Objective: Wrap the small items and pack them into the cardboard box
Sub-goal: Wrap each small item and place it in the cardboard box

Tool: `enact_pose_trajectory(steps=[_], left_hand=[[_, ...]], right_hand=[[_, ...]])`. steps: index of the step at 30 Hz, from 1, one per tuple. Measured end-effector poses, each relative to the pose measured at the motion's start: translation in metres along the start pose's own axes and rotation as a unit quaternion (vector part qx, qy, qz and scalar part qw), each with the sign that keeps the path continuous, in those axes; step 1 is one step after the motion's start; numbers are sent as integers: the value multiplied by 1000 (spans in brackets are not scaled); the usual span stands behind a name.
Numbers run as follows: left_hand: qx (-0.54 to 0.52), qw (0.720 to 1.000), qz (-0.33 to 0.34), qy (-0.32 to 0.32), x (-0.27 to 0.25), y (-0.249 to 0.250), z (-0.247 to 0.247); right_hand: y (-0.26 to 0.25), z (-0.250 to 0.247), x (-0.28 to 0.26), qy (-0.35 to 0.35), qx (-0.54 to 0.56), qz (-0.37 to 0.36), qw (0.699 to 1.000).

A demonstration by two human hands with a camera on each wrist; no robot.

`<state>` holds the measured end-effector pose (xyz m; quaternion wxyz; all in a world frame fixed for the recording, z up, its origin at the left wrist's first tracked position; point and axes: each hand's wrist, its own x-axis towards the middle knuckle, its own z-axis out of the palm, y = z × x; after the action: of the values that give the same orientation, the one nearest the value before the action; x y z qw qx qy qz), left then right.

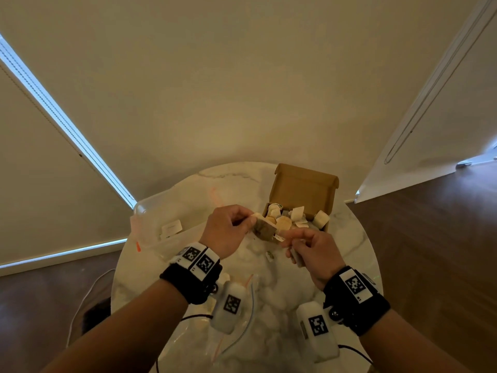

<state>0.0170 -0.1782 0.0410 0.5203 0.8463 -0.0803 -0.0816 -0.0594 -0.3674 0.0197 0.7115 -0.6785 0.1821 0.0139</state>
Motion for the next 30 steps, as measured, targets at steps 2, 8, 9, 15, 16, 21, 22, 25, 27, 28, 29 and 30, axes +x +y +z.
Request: enact_pose_trajectory(steps=[2, 8, 9, 15, 16, 21, 22, 25, 27, 28, 29, 30], left_hand=[[19, 1000, -3, -13, 9, 0, -2], [57, 997, 16, -46, 22, 2, -6], [69, 996, 21, -58, 24, 2, -5], [189, 973, 15, -133, 67, 0, 20], [212, 965, 9, -157, 77, 0, 25], [310, 906, -4, -287, 124, 1, 60], [319, 898, -7, -303, 132, 0, 68], [334, 886, -19, -322, 152, -6, 91], [362, 883, -16, -299, 162, -14, 105], [380, 881, -14, -282, 166, -18, 110], [393, 881, -10, -263, 168, -24, 113], [396, 885, -8, -245, 170, -29, 115]], right_hand=[[-1, -4, 6, 31, 4, 14, 999], [2, -20, 20, 85, -43, -1, 995], [4, -20, 20, 77, -84, -19, 993], [22, -23, 14, -14, -222, 0, 975], [25, -25, 11, -18, -230, 3, 973], [37, -40, -2, -27, -251, 23, 967], [40, -43, -4, -25, -246, 27, 969], [44, -52, -10, -15, -254, 20, 967], [46, -57, -13, -20, -258, 21, 966], [47, -59, -13, -20, -256, 22, 966], [47, -61, -14, -19, -252, 23, 967], [48, -64, -14, -16, -250, 26, 968]])
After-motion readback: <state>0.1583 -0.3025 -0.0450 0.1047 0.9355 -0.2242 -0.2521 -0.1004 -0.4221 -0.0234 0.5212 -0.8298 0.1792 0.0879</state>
